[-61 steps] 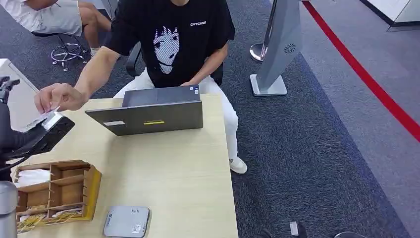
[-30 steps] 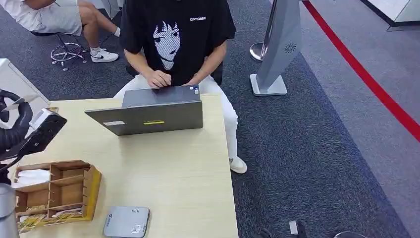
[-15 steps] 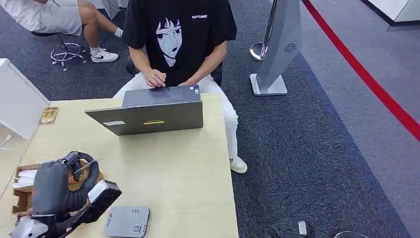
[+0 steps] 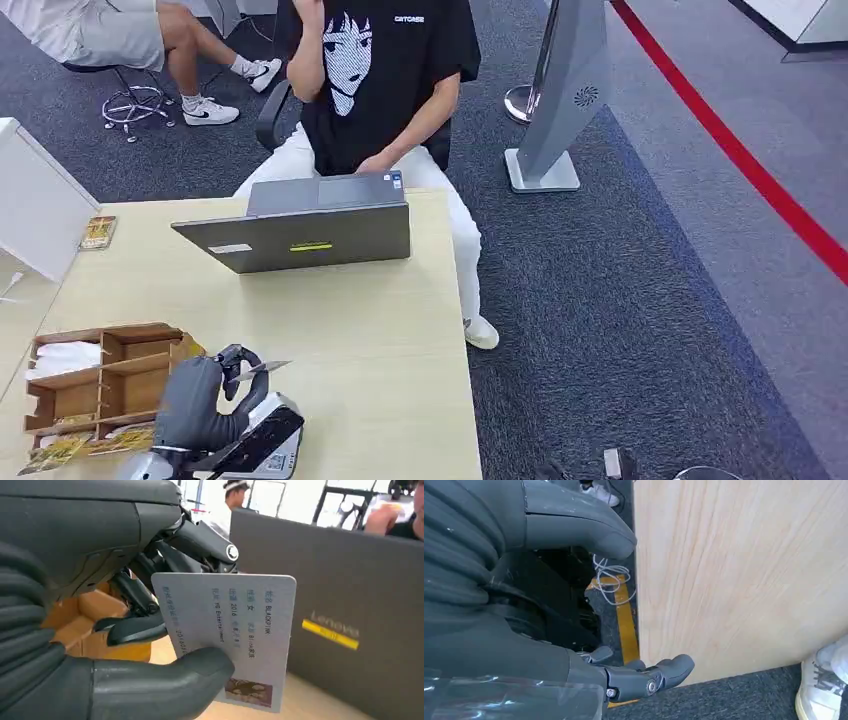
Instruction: Pass the card to the sensor for recognition and then transmit it.
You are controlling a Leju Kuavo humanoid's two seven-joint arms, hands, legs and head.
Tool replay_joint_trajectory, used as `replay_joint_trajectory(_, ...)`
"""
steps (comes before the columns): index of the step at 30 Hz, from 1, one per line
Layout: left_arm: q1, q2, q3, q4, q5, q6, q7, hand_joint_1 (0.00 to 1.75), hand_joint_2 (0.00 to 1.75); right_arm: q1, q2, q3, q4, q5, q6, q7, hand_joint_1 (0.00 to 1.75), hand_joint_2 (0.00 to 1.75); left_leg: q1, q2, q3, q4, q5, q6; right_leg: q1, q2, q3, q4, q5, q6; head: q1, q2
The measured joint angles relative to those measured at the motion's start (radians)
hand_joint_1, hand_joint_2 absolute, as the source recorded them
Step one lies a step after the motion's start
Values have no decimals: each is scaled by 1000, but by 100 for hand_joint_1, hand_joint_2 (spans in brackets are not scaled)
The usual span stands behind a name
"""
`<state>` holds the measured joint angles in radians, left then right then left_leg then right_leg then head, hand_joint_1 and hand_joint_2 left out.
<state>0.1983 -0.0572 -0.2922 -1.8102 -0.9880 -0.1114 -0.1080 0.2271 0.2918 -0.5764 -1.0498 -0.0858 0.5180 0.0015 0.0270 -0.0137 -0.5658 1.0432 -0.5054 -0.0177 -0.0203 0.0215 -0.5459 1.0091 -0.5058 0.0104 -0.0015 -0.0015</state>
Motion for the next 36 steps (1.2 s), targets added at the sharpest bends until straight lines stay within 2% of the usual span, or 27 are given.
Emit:
replay_joint_trajectory(8,1,30,-74,61,21,20,4,175,175,1,0,-10,0,13,0,-18,0,175,0,0,0,0,0,0,0,0,0,0,0,0,0,0)
replay_joint_trajectory(18,19,75,-161,-3,107,54,-18,175,175,5,1,-26,-8,-33,-25,-15,0,175,0,0,0,0,0,0,0,0,0,0,0,0,0,0)
replay_joint_trajectory(24,54,111,-191,-39,134,82,6,175,175,7,2,-29,-22,-60,-40,-15,0,175,0,0,0,0,0,0,0,0,0,0,0,0,0,0)
replay_joint_trajectory(30,119,143,-193,-71,151,112,63,175,175,11,2,-35,-38,-86,-49,-16,0,175,0,0,0,0,0,0,0,0,0,0,0,0,0,0)
replay_joint_trajectory(36,160,155,-193,-93,141,116,82,175,175,14,3,-38,-54,-93,-56,-15,0,175,0,0,0,0,0,0,0,0,0,0,0,0,0,0)
